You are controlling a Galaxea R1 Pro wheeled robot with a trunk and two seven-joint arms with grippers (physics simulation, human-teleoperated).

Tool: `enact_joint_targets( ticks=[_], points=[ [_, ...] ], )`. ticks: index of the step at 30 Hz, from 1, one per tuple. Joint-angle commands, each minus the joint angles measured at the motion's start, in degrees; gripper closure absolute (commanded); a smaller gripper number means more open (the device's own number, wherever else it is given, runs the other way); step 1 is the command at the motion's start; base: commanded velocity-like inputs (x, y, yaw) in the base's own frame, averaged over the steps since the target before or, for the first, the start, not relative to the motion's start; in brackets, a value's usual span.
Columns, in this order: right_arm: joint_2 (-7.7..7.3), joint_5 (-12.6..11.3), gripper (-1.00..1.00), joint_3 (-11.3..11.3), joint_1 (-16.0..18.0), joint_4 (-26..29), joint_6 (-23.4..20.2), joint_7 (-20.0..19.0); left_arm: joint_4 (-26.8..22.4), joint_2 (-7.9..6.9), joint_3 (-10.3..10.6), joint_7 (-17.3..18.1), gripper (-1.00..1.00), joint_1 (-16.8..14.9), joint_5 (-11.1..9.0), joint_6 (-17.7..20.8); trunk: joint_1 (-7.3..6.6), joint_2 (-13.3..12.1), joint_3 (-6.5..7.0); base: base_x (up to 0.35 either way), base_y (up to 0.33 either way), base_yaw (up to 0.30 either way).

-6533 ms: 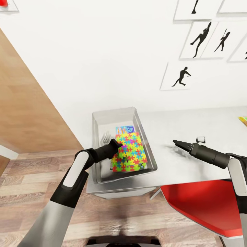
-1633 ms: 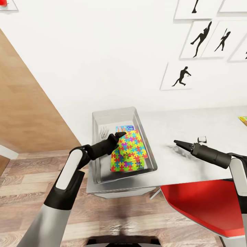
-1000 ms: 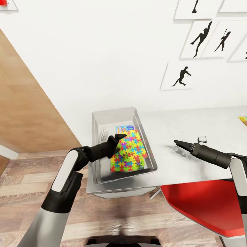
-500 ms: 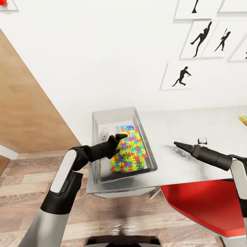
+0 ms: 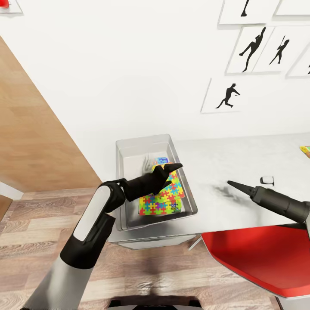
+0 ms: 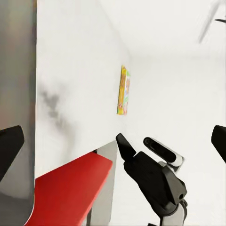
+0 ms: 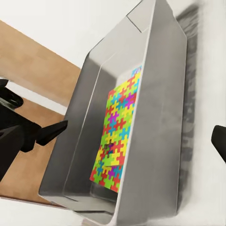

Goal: Put all the toys in the child's room - the three board games (two on the bed and one on the table), the two jigsaw puzzles on the table, and the tennis ball on the table - inside the toy box on the table in the child's room.

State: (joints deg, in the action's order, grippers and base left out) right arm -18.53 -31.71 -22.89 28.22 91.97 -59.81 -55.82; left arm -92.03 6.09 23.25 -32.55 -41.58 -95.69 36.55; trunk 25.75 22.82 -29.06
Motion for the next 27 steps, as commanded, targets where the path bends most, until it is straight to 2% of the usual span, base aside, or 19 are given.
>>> enact_joint_targets(
  ticks=[1, 2, 3, 6, 7, 10, 11, 13, 14, 18, 22, 27],
  points=[
    [-0.03, 0.22, -1.0, -0.62, -0.05, 0.12, -0.19, -1.16, -0.06, 0.03, 0.89, 0.35, -1.0, -0.49, -0.57, -0.05, 0.03, 0.1, -0.08, 0.0, 0.0, 0.0],
    [-0.04, 0.22, -1.0, -1.26, -0.13, 0.21, -0.19, -2.12, -0.08, 0.06, 1.81, 1.2, -1.0, -0.95, -0.55, -0.11, 0.03, 0.1, -0.08, 0.0, 0.0, 0.0],
    [-0.04, 0.22, -1.0, -1.26, -0.13, 0.21, -0.19, -2.12, -0.08, 0.06, 1.81, 1.2, -1.0, -0.95, -0.55, -0.11, 0.03, 0.1, -0.08, 0.0, 0.0, 0.0],
    [-0.18, 0.23, -1.0, -3.41, -0.35, 0.39, -0.19, -4.45, -0.1, 0.29, 4.31, 3.34, -1.0, -2.36, -0.51, -0.23, 0.03, 0.1, -0.08, 0.0, 0.0, 0.0],
    [-0.18, 0.23, -1.0, -3.41, -0.35, 0.39, -0.19, -4.45, -0.1, 0.29, 4.31, 3.34, -1.0, -2.36, -0.51, -0.23, 0.03, 0.1, -0.08, 0.0, 0.0, 0.0],
    [-0.85, 0.24, -1.0, -5.66, -0.6, 0.48, -0.19, -5.71, -0.13, 0.82, 6.46, 5.5, -1.0, -3.38, -0.48, -0.3, 0.03, 0.1, -0.08, 0.0, 0.0, 0.0],
    [-0.85, 0.24, -1.0, -5.66, -0.6, 0.48, -0.19, -5.71, -0.13, 0.82, 6.46, 5.5, -1.0, -3.38, -0.48, -0.3, 0.03, 0.1, -0.08, 0.0, 0.0, 0.0],
    [-1.52, 0.24, -1.0, -6.69, -0.7, 0.52, -0.19, -6.18, -0.11, 1.17, 7.83, 7.19, -1.0, -3.84, -0.36, -0.36, 0.03, 0.1, -0.08, 0.0, 0.0, 0.0],
    [-1.52, 0.24, -1.0, -6.69, -0.7, 0.52, -0.19, -6.18, -0.11, 1.17, 7.83, 7.19, -1.0, -3.84, -0.36, -0.36, 0.03, 0.1, -0.08, 0.0, 0.0, 0.0],
    [-3.33, 0.43, -1.0, -8.77, -0.81, 0.55, -0.19, -6.65, -0.09, 1.65, 9.64, 10.03, -1.0, -4.58, -0.16, -0.51, 0.03, 0.1, -0.01, 0.0, 0.0, -0.055],
    [-4.27, 0.59, -1.0, -10.24, -0.87, 0.56, -0.19, -6.75, -0.1, 1.87, 10.26, 10.83, -1.0, -4.92, -0.08, -0.54, 0.03, 0.1, 0.1, 0.0, 0.0, -0.142],
    [-5.43, 0.82, -1.0, -12.3, -1.57, 0.57, -0.19, -6.79, -0.09, 2.34, 12.52, 11.7, -1.0, -5.83, 0.01, -0.58, 0.03, 0.1, 0.26, 0.0, 0.0, -0.209]
  ],
)
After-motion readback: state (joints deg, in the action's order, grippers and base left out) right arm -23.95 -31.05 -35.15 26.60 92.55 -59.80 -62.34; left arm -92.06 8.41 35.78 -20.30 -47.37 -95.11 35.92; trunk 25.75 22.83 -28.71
